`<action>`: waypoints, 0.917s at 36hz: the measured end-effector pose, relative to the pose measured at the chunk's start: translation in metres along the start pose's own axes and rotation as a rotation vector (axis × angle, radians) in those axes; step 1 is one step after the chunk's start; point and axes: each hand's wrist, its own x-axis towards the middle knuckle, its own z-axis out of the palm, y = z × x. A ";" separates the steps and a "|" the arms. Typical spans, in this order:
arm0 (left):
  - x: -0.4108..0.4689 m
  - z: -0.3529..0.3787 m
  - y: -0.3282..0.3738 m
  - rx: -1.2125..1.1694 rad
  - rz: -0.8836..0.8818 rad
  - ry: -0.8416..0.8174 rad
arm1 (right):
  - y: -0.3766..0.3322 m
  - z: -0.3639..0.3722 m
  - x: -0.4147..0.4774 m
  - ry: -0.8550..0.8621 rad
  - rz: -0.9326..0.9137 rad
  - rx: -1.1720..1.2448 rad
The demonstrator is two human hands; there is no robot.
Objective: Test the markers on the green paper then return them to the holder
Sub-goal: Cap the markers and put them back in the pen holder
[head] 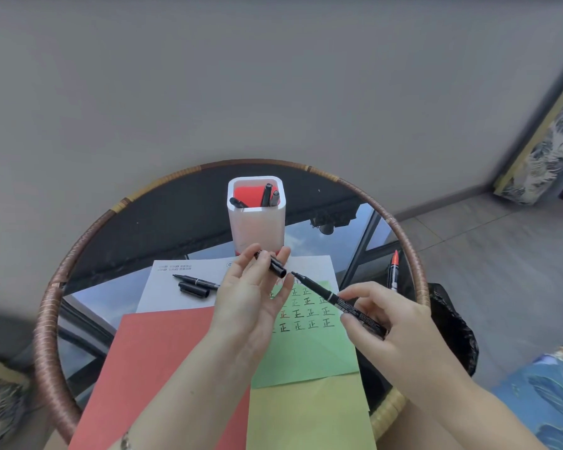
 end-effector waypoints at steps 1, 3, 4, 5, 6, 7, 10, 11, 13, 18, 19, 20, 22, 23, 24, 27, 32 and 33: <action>-0.001 0.000 -0.001 0.022 0.026 -0.004 | 0.001 0.001 -0.001 0.003 -0.007 -0.007; -0.003 -0.001 -0.003 0.079 0.087 -0.002 | 0.003 0.001 -0.003 0.005 -0.015 -0.014; -0.005 -0.001 -0.003 0.103 0.120 0.002 | 0.003 0.001 -0.004 0.007 -0.019 -0.015; -0.005 -0.002 -0.003 0.120 0.149 0.007 | 0.003 0.001 -0.004 0.010 -0.026 -0.015; -0.006 -0.002 -0.003 0.127 0.172 0.011 | 0.002 0.000 -0.004 0.015 -0.030 -0.012; -0.007 -0.001 -0.003 0.129 0.189 0.016 | 0.001 0.000 -0.004 0.020 -0.031 -0.010; -0.008 -0.001 -0.004 0.152 0.230 0.026 | 0.000 0.002 -0.003 0.035 -0.028 -0.017; -0.009 -0.001 -0.004 0.161 0.244 0.029 | 0.000 0.003 -0.003 0.040 -0.026 -0.019; -0.010 -0.001 -0.005 0.169 0.266 0.029 | 0.001 0.004 -0.003 0.040 -0.017 -0.021; -0.011 0.001 -0.005 0.168 0.304 0.024 | 0.001 0.002 -0.003 0.040 -0.009 -0.001; -0.010 0.001 -0.006 0.168 0.308 0.026 | 0.002 0.002 -0.002 0.038 -0.007 -0.001; -0.011 0.001 -0.007 0.169 0.308 0.028 | 0.002 0.001 -0.002 0.035 -0.006 -0.006; -0.011 0.002 -0.008 0.175 0.307 0.019 | 0.003 0.001 -0.002 0.035 -0.008 -0.027; -0.012 0.002 -0.010 0.186 0.308 0.013 | 0.004 0.001 -0.002 0.037 -0.011 -0.042; -0.013 0.004 -0.012 0.200 0.310 0.011 | 0.005 0.002 -0.001 0.041 -0.018 -0.061; -0.017 0.006 -0.017 0.292 0.369 0.047 | 0.006 0.004 0.000 0.077 -0.063 -0.131; -0.018 0.011 -0.009 0.314 0.500 0.145 | 0.001 0.005 0.004 0.148 -0.150 -0.184; -0.016 0.012 -0.005 0.254 0.477 0.171 | -0.001 0.005 0.005 0.166 -0.161 -0.190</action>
